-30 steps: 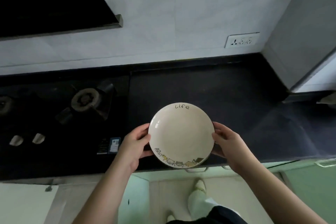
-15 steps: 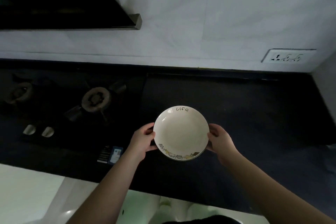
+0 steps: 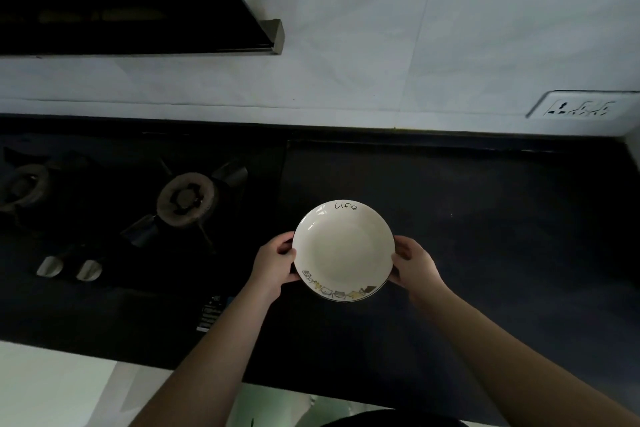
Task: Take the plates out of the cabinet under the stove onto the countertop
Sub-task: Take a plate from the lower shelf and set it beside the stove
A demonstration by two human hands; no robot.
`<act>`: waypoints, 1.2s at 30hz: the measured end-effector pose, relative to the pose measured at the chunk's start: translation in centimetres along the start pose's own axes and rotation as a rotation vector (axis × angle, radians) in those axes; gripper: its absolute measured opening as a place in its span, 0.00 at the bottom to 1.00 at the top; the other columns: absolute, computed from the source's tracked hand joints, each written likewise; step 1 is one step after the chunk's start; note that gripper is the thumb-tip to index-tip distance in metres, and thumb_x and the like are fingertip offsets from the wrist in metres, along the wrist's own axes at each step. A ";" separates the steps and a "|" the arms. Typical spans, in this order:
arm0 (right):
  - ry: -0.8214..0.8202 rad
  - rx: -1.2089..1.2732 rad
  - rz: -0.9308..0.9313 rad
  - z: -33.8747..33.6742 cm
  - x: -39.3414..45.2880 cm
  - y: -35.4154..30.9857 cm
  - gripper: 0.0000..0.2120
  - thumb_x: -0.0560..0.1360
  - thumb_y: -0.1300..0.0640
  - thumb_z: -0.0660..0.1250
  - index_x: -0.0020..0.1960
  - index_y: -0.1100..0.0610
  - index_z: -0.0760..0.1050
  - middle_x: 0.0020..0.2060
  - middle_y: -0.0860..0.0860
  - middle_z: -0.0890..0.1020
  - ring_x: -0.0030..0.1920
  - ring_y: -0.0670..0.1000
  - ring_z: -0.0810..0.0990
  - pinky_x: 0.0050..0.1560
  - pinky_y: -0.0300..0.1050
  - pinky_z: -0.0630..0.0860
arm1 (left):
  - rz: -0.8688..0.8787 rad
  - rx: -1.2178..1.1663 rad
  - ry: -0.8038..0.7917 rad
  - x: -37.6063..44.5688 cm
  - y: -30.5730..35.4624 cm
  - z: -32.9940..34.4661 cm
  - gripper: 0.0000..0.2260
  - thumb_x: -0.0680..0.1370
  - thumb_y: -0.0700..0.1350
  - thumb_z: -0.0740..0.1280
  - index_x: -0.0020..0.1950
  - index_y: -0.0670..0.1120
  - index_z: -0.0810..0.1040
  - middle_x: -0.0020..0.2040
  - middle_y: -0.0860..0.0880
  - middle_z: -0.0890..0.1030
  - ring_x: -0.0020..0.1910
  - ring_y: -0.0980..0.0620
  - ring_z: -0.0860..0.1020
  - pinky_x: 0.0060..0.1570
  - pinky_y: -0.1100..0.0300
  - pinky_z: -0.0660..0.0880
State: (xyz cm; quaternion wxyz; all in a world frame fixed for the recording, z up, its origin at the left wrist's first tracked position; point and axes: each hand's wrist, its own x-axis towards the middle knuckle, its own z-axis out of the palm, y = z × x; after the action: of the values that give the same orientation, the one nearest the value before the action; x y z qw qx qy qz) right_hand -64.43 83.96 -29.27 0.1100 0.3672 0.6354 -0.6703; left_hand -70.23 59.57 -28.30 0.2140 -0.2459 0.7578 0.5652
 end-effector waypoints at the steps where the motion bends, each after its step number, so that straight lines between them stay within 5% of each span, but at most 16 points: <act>1: 0.003 0.002 -0.001 0.2 0.1 0.0 0.14 0.78 0.63 0.63 0.58 0.47 0.74 0.53 0.45 0.81 0.50 0.49 0.82 0.36 0.41 0.81 | 0.002 -0.001 0.000 0.3 0.0 -0.1 0.18 0.80 0.37 0.65 0.68 0.52 0.75 0.60 0.51 0.76 0.58 0.49 0.76 0.41 0.51 0.82; 18: 0.028 -0.034 -0.020 2.5 2.6 -1.5 0.16 0.78 0.64 0.63 0.61 0.48 0.74 0.53 0.45 0.80 0.50 0.48 0.81 0.38 0.42 0.82 | 0.078 0.025 0.022 4.3 1.1 -0.9 0.19 0.80 0.35 0.65 0.67 0.51 0.76 0.59 0.51 0.76 0.48 0.56 0.77 0.39 0.56 0.80; 30: 0.027 -0.096 -0.061 3.5 4.5 -3.3 0.17 0.80 0.63 0.61 0.67 0.52 0.71 0.57 0.47 0.78 0.53 0.50 0.80 0.49 0.50 0.83 | 0.067 0.008 0.013 6.3 2.8 -1.2 0.18 0.80 0.35 0.65 0.68 0.50 0.76 0.59 0.47 0.77 0.57 0.47 0.78 0.48 0.48 0.82; 36: -0.023 -0.104 -0.068 2.9 3.9 -3.0 0.16 0.79 0.63 0.63 0.66 0.53 0.72 0.57 0.50 0.80 0.53 0.51 0.81 0.47 0.46 0.82 | 0.089 0.063 0.008 6.0 2.4 -1.6 0.19 0.80 0.38 0.65 0.71 0.48 0.72 0.57 0.49 0.77 0.52 0.51 0.78 0.41 0.55 0.82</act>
State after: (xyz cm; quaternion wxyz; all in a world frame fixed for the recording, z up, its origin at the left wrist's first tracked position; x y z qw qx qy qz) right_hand -70.08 83.03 -29.64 0.1134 0.3316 0.6801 -0.6440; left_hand -76.48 57.77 -29.68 0.1931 -0.2076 0.7862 0.5491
